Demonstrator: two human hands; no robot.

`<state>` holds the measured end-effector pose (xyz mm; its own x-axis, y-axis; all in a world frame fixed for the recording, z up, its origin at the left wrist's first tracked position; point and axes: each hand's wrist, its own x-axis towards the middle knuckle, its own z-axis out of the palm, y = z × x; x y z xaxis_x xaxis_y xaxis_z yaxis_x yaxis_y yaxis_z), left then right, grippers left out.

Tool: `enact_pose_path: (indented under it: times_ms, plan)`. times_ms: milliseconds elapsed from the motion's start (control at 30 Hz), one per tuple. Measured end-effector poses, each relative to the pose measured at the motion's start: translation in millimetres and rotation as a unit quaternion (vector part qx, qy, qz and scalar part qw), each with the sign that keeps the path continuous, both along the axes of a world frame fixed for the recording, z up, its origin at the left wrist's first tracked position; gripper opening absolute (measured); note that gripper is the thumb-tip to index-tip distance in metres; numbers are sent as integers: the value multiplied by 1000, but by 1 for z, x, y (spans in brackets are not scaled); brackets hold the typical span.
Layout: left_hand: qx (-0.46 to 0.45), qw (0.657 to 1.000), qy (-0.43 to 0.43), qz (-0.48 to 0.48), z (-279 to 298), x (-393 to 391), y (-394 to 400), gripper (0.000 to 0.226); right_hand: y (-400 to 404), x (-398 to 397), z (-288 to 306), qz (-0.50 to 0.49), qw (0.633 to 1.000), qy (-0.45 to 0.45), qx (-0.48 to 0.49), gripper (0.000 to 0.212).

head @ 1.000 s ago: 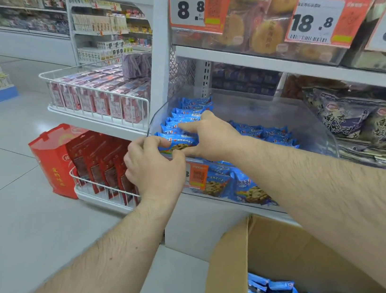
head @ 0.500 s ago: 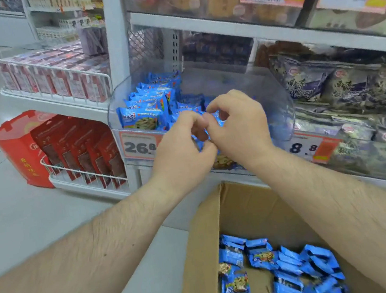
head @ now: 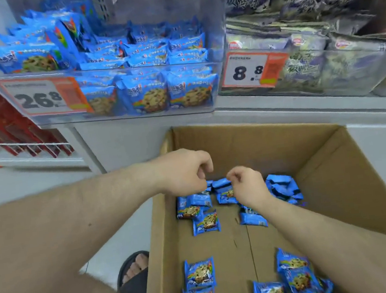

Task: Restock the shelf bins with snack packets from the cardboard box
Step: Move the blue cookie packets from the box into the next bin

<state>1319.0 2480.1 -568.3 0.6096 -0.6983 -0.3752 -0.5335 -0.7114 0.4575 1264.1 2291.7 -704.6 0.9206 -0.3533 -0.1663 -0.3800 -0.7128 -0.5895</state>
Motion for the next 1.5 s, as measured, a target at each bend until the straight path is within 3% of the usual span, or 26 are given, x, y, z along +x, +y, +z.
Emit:
enact_pose_path:
  times_ms: [133,200,333,500,600,733,800,900,1033,1167,1267,1367,1433,1500]
  plan:
    - [14,999,33,14,-16,6,1,23,4,-12,-68,68,983,166,-30,31]
    - [7,999,45,23,-21,10,1,21,16,-15,-95,101,976,191,-15,38]
    - [-37,994,76,67,-23,18,-2,18,43,-12,-131,99,959,262,-46,73]
    - [-58,991,88,85,-23,22,-1,19,55,-22,-145,173,910,303,-224,50]
    - [-55,991,85,87,-21,19,-1,18,41,-34,-145,234,899,270,-255,48]
    - [-66,987,96,114,-17,18,-3,19,6,-56,-119,234,932,190,-202,65]
    - [-78,983,97,134,-14,15,-7,18,-5,-68,-98,212,959,79,-169,70]
    - [-77,974,117,176,-13,8,-15,24,0,-71,-69,130,982,-119,-69,59]
    - [-28,951,231,201,-15,-8,-20,55,34,-49,-19,63,969,-239,27,55]
    - [-105,943,219,229,-19,-6,-19,38,41,-34,3,110,935,-315,122,61]
    - [-121,950,158,240,-17,6,-15,31,16,-32,-29,62,958,-235,149,62]
    - [-116,956,136,234,-19,13,-12,28,-16,-19,-86,-30,998,-28,43,32]
    - [-117,958,141,220,-20,14,-13,29,-25,-7,-114,-173,973,115,103,27]
    - [-115,959,148,210,-21,16,-14,30,-24,3,-128,-341,887,189,246,42]
